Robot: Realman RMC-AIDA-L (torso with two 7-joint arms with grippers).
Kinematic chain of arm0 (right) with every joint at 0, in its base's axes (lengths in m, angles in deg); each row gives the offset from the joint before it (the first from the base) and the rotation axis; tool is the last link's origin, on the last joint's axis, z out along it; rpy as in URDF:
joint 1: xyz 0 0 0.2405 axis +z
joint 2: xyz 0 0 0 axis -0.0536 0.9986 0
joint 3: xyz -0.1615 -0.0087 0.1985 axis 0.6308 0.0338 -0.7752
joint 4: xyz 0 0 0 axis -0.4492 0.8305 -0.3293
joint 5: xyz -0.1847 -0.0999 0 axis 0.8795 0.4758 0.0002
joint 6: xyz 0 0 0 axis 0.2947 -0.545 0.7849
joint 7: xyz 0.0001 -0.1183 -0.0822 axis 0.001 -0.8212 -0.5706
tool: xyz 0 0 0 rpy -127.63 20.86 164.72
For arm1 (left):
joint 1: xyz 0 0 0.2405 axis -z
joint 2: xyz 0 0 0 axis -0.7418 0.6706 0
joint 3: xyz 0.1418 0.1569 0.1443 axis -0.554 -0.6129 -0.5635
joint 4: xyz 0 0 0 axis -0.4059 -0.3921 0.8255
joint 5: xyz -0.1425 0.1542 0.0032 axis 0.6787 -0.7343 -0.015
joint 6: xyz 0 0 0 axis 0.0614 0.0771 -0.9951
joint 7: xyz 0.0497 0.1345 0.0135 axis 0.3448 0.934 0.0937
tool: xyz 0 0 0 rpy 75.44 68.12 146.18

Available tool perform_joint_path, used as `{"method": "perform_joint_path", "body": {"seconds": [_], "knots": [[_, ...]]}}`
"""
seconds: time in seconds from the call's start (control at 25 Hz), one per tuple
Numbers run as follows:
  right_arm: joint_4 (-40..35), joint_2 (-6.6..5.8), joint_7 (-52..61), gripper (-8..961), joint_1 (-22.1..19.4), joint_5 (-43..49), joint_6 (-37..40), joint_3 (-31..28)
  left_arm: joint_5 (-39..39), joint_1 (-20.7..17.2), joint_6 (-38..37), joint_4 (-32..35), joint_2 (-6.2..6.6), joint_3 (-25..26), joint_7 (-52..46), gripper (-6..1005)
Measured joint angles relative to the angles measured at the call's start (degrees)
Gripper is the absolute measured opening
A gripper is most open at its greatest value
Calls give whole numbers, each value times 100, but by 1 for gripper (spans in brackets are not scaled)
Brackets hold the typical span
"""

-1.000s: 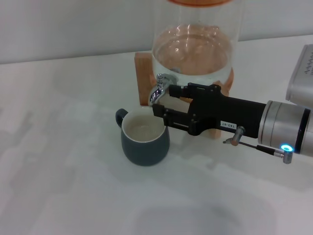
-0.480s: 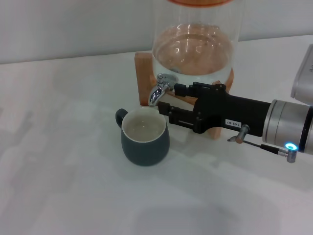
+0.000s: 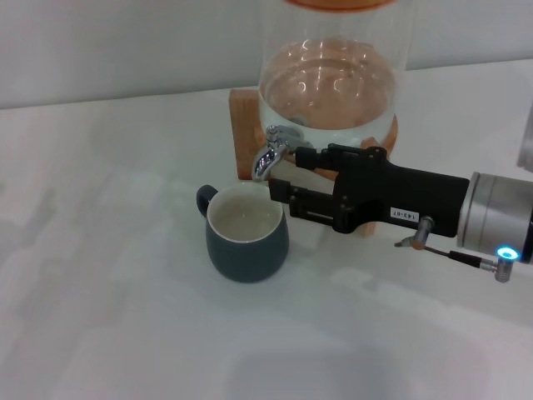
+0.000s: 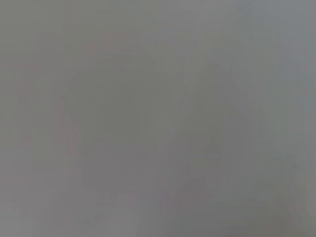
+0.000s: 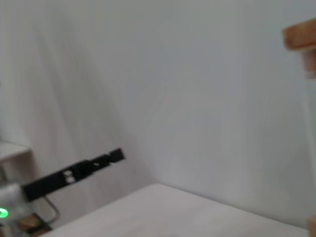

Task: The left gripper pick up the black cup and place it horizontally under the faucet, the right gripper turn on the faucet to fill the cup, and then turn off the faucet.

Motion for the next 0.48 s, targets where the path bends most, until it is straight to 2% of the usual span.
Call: {"method": "perform_joint_path", "body": {"seconds": [0.32,0.48], "knots": [[81,1,-18,644,-4,-227,-1001,-486,0,13,-6,0,0,0,0,880],[384,1,-4,644,-4,-360,-1784,-1291,0,16,-3,2,0,-1,0,880]]}}
